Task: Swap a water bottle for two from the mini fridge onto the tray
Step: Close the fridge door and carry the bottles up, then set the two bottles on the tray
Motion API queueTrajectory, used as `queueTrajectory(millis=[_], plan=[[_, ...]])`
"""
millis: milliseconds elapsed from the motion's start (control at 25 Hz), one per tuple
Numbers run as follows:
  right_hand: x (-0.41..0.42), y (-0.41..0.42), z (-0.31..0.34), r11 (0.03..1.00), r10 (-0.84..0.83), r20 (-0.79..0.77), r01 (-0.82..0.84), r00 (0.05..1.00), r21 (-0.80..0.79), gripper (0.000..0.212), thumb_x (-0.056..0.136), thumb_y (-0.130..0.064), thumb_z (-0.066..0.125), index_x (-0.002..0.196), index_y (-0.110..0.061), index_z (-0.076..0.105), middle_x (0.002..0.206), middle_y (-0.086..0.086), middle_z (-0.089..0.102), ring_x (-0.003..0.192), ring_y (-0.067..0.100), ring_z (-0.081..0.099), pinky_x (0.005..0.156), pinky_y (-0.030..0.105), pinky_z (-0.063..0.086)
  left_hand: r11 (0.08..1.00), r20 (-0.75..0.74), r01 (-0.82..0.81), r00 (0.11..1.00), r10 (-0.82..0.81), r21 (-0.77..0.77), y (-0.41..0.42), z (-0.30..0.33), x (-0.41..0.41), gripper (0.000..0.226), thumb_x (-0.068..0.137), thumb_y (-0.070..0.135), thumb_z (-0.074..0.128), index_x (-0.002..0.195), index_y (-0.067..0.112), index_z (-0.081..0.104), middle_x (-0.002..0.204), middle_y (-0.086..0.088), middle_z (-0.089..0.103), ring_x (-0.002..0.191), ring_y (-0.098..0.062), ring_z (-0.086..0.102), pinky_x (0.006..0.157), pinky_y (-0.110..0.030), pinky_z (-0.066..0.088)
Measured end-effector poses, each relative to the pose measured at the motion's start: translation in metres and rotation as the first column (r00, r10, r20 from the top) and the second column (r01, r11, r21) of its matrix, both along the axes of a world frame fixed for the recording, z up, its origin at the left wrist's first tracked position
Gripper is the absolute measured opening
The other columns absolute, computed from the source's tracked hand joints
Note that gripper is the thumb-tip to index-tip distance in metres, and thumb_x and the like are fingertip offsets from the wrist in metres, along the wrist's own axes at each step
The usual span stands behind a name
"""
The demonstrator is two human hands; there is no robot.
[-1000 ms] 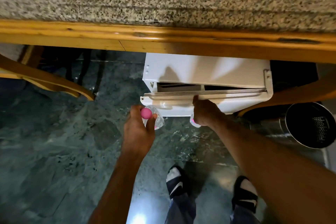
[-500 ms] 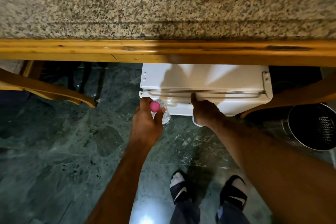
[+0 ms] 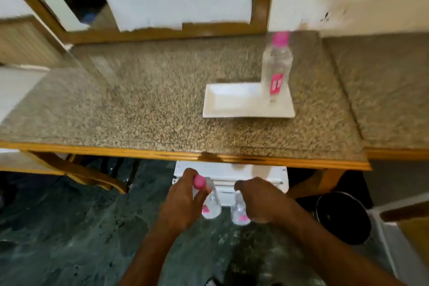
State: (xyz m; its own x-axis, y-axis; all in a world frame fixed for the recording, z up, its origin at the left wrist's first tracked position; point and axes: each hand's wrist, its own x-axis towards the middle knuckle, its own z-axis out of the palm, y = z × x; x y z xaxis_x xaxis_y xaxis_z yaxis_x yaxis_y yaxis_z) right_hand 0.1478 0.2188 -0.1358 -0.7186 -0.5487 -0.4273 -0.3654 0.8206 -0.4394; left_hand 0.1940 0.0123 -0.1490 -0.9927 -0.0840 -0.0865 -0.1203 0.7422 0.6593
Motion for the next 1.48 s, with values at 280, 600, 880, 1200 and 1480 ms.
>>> queueTrajectory(millis=[280,600,880,1200,1480], plan=[[-0.006,0.019,0.199,0.993,0.112,-0.183,-0.101,0.977,0.064,0.028,0.08,-0.009,0.063,0.108,-0.006,0.063,0.112,0.016,0.066,0.103,0.033,0.062,0.084,0.035,0.05,0.983,-0.152,0.179,0.971,-0.183,-0.039,0.043,0.19,-0.004,0.023,0.085,0.04,0.063,0.089,0.032,0.042,0.073,0.011,0.058,0.066,-0.004,0.055,0.056,-0.022,0.042],[-0.086,0.014,0.31,0.997,-0.047,-0.322,0.024,0.945,-0.072,0.011,0.079,-0.003,0.06,0.089,-0.008,0.059,0.089,0.011,0.061,0.082,0.026,0.058,0.057,0.029,0.039,0.98,-0.25,0.186,0.948,-0.199,-0.077,0.032,0.281,-0.109,0.023,0.087,0.039,0.064,0.095,0.029,0.044,0.084,0.007,0.062,0.074,-0.011,0.06,0.065,-0.035,0.051],[-0.158,-0.01,0.292,0.988,-0.153,-0.347,0.141,0.925,-0.061,0.028,0.082,-0.003,0.062,0.11,-0.009,0.063,0.108,0.009,0.065,0.1,0.024,0.061,0.089,0.039,0.054,0.959,-0.188,0.272,0.941,-0.283,-0.082,0.017,0.255,-0.206,0.025,0.086,0.035,0.066,0.094,0.029,0.042,0.082,0.008,0.058,0.07,-0.008,0.055,0.057,-0.026,0.042],[-0.19,-0.024,0.256,0.963,-0.268,-0.296,0.257,0.917,-0.076,0.039,0.079,0.004,0.063,0.115,-0.01,0.057,0.111,0.01,0.062,0.098,0.023,0.058,0.076,0.032,0.05,0.938,-0.133,0.34,0.929,-0.346,-0.067,0.011,0.217,-0.243,0.027,0.087,0.028,0.067,0.099,0.021,0.044,0.084,0.003,0.057,0.067,-0.004,0.051,0.055,-0.021,0.035],[-0.205,-0.025,0.243,0.967,-0.193,-0.332,0.236,0.924,0.096,0.04,0.082,-0.005,0.063,0.119,-0.016,0.053,0.115,0.006,0.063,0.108,0.025,0.057,0.097,0.049,0.043,0.948,-0.127,0.318,0.939,-0.319,-0.034,0.015,0.205,-0.25,0.027,0.087,0.026,0.067,0.098,0.021,0.043,0.083,0.005,0.057,0.069,-0.007,0.053,0.056,-0.02,0.035]])
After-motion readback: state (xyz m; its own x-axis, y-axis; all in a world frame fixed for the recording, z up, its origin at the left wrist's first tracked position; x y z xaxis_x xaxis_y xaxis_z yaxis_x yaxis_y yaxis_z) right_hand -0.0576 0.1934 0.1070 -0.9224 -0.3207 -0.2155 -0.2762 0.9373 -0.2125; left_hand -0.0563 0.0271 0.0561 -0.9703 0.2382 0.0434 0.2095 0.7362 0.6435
